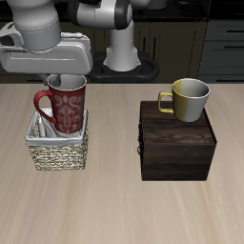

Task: Place the red mug in the basket

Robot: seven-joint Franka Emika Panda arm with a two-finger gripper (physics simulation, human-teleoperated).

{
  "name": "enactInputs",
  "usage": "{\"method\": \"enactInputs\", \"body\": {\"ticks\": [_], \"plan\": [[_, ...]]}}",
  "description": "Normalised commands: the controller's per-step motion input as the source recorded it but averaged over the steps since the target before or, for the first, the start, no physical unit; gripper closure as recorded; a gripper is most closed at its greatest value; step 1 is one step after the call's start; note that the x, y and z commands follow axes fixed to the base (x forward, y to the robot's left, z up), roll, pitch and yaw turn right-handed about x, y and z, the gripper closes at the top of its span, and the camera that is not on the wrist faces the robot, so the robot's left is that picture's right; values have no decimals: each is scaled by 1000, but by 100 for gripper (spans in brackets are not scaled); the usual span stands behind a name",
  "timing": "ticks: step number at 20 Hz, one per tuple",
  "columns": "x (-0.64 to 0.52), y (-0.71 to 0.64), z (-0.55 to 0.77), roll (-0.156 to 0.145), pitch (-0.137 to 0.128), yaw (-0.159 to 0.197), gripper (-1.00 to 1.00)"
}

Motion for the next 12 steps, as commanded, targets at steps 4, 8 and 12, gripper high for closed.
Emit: {"method": "enactInputs", "body": {"ticks": [4, 8, 12], "plan": [[-404, 32, 252, 17, -68, 12, 100], [-354, -24, 87, 5, -34, 21, 100], [-329, -33, -16, 7, -27, 24, 100]]}}
